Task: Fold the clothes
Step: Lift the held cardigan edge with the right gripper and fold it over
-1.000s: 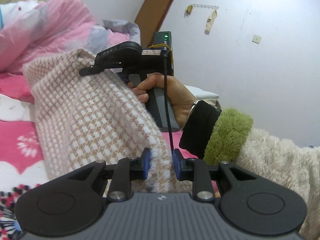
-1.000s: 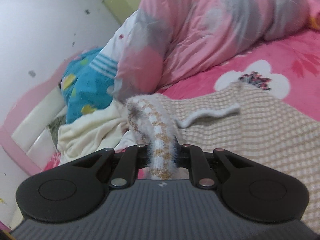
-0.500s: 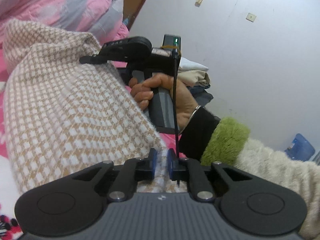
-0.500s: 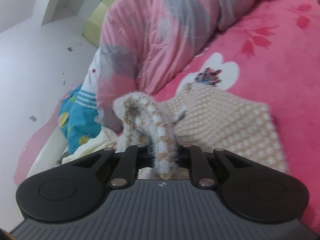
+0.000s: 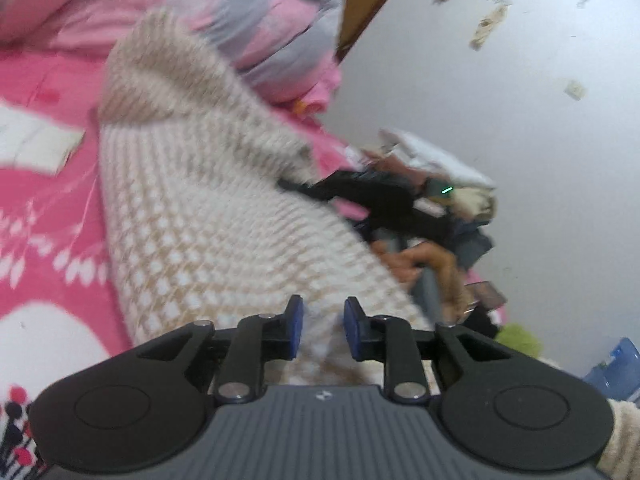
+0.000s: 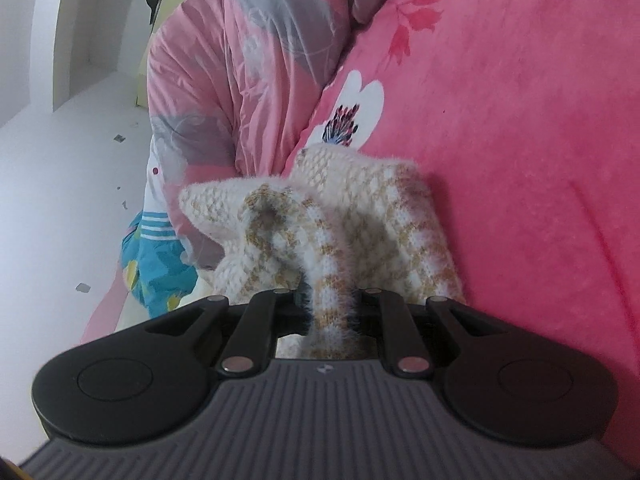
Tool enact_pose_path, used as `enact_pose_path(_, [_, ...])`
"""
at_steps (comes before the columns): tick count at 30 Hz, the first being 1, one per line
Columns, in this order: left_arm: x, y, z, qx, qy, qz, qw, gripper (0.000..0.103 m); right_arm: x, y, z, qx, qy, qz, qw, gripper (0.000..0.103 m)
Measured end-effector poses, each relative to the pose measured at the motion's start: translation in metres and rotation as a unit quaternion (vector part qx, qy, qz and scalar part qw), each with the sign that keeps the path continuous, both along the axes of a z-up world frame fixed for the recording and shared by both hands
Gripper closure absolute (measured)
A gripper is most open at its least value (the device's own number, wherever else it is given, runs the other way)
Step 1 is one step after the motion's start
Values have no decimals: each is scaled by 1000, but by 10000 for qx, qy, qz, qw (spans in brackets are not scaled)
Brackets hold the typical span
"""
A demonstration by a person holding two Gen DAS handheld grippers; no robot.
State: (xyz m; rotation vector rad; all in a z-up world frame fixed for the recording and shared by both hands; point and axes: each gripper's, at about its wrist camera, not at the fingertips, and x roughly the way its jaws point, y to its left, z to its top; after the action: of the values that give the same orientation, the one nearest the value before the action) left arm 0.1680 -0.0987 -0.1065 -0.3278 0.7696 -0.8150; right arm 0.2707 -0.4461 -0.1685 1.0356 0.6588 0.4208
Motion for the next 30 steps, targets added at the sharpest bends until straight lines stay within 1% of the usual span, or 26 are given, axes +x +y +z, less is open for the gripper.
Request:
enact_pose_path(1, [1,-1,-4,-5,66,23,10000,77,0,-2,0,39,48,42,10000,92])
enact_pose_path(3, [5,-3,-7,-19,81,47,10000,77,-6,-8,1,133,145,98,9998,89])
enact_pose_path(4, [7,-3,-8,-27,75,56,10000,77,-11,-12,1,170,205,127,9996,86])
enact_pose_path(5, [8,-4,-9,-38,72,61,9999,77,-17,-15,0,242,281,180,9992,81])
enact_pose_path(10, [13,-5,-14,-78,62,41,9999,77,-63,-28,-16,915,439,514,9935,77])
enact_pose_path(13, [15,-6,-18,-167,87,55,9998,77,-92,-27,-20,1079,473,690,9906,75])
enact_pose_path(18, [15,-1,-23,-435,195,90,9988,78,-131,-16,-10,905,478,971,9900,69])
enact_pose_path(21, [15,0,-25,-505,217,82,9985,78,-153,-5,-2,740,447,1137,9897,62])
enact_pose_path(23, [15,0,-26,-526,227,72,9983,78,-168,2,2,673,422,1253,9889,60])
enact_pose_path(25, [16,0,-26,-535,238,54,9983,78,-180,8,3,663,426,1373,9874,60])
enact_pose_path(26, [16,0,-26,-523,228,43,9984,78,-186,10,3,619,413,1367,9878,61])
enact_pose_path(28, [15,-1,-26,-480,189,19,9987,78,-195,13,6,438,358,1228,9908,65])
enact_pose_path(29, [15,-1,-25,-446,179,11,9988,78,-200,14,7,348,330,1158,9921,82])
enact_pose_path(30, [14,-2,-24,-405,176,6,9990,78,-204,15,8,257,302,1088,9933,87])
